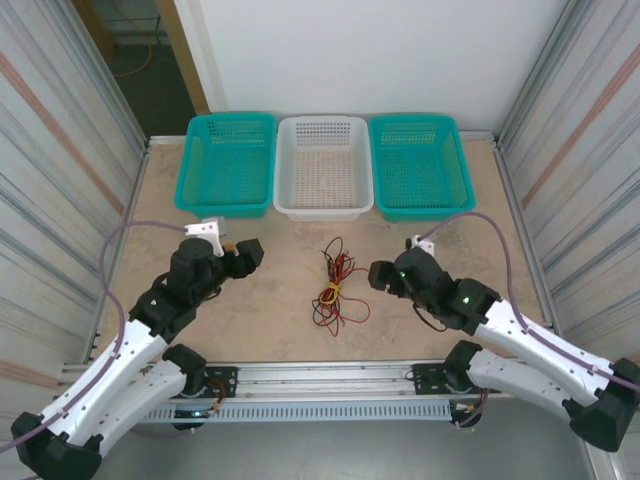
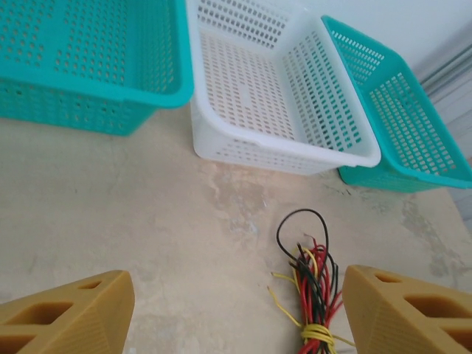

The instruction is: Untangle the cables

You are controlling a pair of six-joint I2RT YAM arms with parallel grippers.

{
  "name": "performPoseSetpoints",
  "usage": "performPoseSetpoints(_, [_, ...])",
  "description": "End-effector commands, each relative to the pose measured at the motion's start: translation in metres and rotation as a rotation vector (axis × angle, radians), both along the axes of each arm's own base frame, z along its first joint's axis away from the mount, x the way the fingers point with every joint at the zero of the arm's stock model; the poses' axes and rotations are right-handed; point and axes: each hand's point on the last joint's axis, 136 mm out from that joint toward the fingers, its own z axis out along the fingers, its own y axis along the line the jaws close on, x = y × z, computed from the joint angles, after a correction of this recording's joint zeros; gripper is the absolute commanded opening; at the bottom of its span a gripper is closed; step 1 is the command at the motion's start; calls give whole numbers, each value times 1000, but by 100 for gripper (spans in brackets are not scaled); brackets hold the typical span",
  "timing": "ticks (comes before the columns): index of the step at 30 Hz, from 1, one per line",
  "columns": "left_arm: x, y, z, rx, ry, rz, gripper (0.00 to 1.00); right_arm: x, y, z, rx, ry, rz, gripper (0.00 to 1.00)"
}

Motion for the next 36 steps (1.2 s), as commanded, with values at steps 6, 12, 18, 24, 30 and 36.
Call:
performPoseSetpoints(6, [-7, -16, -1, -56, 75, -62, 72, -11, 83, -17, -124, 169, 141, 50])
performPoseSetpoints(12, [-7, -22, -6, -52, 118, -86, 71, 2, 90, -41, -195, 230, 103, 34])
performPoseSetpoints(18, [-10, -19, -10, -24, 144, -87, 72, 3, 92, -60, -219, 276, 111, 34])
performPoseSetpoints(24, [-12, -20, -13, -22, 158, -95, 72, 7, 100, -76, -222, 298, 135, 31])
performPoseSetpoints(30, [-11, -21, -12, -13, 152, -105, 74, 12, 97, -76, -271, 275, 147, 3])
performPoseSetpoints(36, [-10, -39, -2, -22, 128, -211, 96, 20, 103, -17, -306, 65, 337, 0])
